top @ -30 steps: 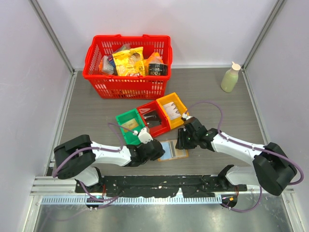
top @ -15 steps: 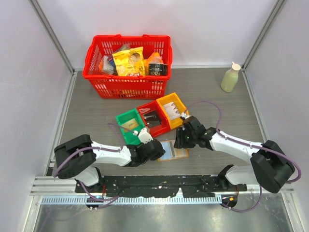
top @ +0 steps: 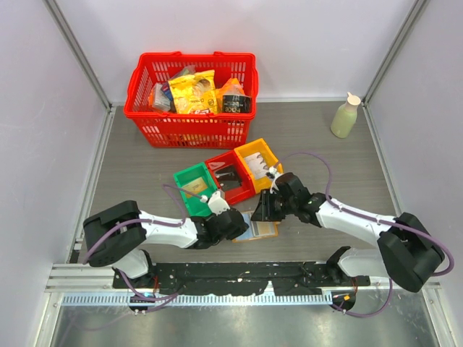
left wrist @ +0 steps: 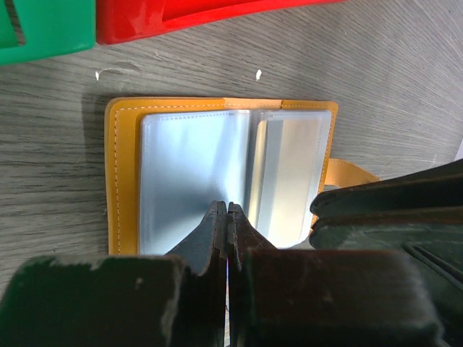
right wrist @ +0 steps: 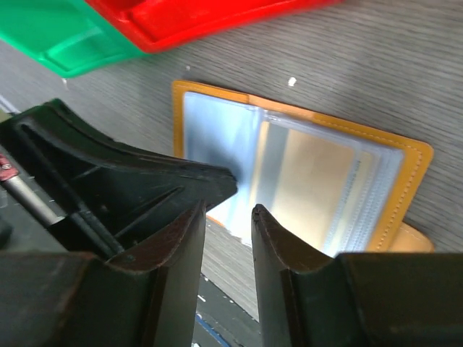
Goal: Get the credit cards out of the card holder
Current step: Open the card holder at the center of the board.
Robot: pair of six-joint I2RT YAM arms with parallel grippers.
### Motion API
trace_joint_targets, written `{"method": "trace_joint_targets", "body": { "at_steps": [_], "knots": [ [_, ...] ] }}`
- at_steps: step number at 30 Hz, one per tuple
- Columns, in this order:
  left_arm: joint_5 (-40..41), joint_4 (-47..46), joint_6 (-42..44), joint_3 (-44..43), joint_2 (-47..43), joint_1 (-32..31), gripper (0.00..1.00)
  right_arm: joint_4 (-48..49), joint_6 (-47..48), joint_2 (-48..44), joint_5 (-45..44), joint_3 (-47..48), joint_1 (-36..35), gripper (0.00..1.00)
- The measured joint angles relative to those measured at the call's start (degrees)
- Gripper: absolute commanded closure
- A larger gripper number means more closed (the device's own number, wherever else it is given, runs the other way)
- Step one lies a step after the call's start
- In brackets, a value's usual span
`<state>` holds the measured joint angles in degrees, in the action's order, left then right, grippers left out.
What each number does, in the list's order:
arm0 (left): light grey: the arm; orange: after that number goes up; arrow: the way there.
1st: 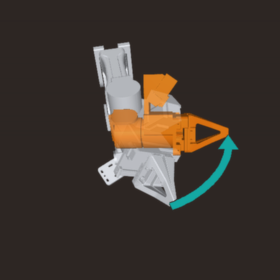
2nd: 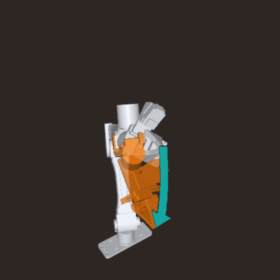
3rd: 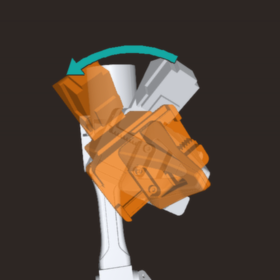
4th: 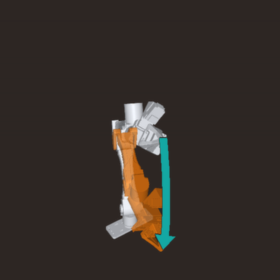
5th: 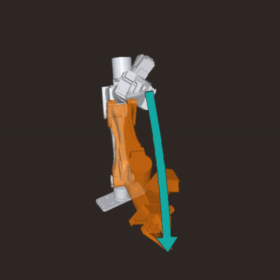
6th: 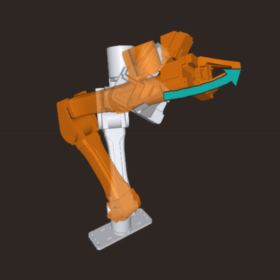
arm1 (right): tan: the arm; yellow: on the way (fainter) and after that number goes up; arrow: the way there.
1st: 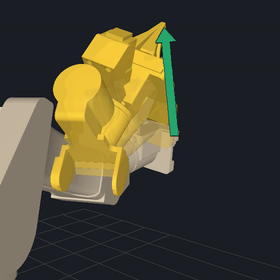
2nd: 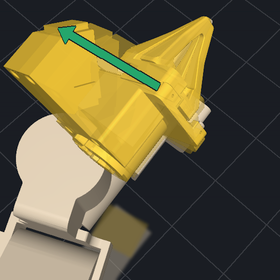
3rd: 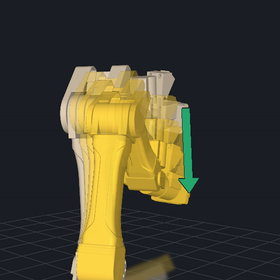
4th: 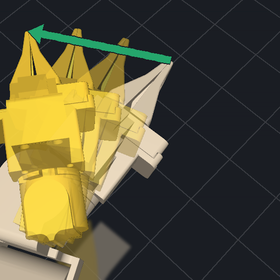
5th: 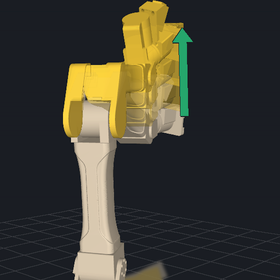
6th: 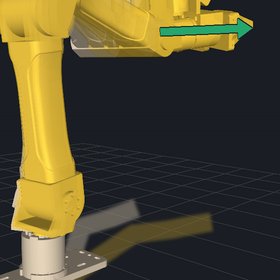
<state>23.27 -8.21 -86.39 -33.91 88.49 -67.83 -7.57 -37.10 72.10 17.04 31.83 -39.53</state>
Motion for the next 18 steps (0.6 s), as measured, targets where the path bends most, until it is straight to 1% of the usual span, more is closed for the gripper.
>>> {"method": "trace_joint_targets", "body": {
  "at_steps": [3,7,13,18],
  "knots": [
    [0.0,-0.1,0.0,0.0,0.0,0.0,1.00,0.7,-0.4,-1.0,0.9,0.3,0.0,0.63],
    [0.1,0.3,-0.1,0.4,-0.8,0.0,1.00,-2.6,0.7,-1.7,-3.2,1.9,-0.1,0.57],
    [1.7,6.1,1.8,0.6,-6.8,0.0,0.99,-7.5,3.1,-1.7,-10.1,3.3,-0.1,0.49],
    [2.2,10.7,4.6,-1.0,-7.6,0.0,0.99,-8.4,4.2,-0.1,-11.5,3.3,-0.1,0.49]
  ]
}}
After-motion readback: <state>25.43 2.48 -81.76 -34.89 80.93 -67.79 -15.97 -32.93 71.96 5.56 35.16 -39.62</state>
